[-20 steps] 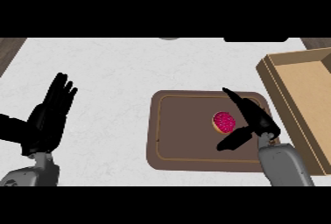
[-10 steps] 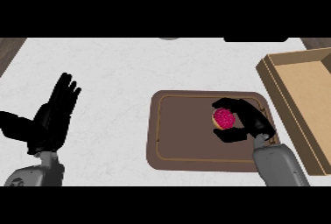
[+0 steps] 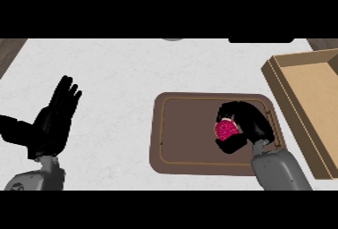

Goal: Pick the cupcake from the tray and place it in the cardboard box

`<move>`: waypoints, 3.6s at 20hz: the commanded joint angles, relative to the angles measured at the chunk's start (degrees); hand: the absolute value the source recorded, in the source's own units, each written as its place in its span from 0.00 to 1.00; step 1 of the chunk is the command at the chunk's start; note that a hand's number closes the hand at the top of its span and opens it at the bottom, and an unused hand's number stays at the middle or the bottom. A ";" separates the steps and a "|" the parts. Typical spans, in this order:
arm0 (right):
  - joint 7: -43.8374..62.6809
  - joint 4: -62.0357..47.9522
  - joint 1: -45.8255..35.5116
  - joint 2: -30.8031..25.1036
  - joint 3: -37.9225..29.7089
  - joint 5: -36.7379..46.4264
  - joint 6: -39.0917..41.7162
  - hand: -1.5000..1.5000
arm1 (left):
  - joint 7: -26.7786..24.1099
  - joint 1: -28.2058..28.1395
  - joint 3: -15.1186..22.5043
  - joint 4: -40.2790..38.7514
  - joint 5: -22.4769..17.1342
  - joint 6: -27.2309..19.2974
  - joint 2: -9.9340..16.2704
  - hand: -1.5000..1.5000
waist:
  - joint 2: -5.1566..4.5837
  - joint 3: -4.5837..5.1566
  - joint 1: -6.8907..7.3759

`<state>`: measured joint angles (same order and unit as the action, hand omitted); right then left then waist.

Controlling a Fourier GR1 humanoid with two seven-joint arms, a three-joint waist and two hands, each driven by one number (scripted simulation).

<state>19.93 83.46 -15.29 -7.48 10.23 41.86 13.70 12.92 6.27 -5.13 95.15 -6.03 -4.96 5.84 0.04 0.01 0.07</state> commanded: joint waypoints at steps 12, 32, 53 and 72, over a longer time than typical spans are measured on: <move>11.56 6.16 -8.07 6.74 19.53 22.90 -0.69 1.00 | 2.13 -2.10 1.57 3.88 1.17 -0.45 -0.50 0.50 | 0.08 -0.01 0.10; 32.60 30.38 -17.51 4.05 1.94 27.50 2.57 1.00 | -1.00 -1.13 -0.60 0.46 -0.39 1.28 0.22 0.50 | 0.05 -0.01 -0.11; 5.96 0.11 -16.82 -17.05 -22.08 20.99 -9.11 1.00 | 1.68 4.88 -1.74 -2.66 0.91 -0.46 0.99 0.50 | -0.21 -0.01 0.05; -15.13 -29.66 -21.43 -22.86 -31.27 14.77 -23.21 0.00 | 0.17 -0.41 -1.22 0.78 -1.21 2.54 0.91 0.50 | -0.33 -0.15 1.15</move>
<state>9.63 53.43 -35.32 -31.16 -18.10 59.28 -1.06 12.91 6.67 -5.32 95.49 -5.91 -3.90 5.54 -0.33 -0.11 0.96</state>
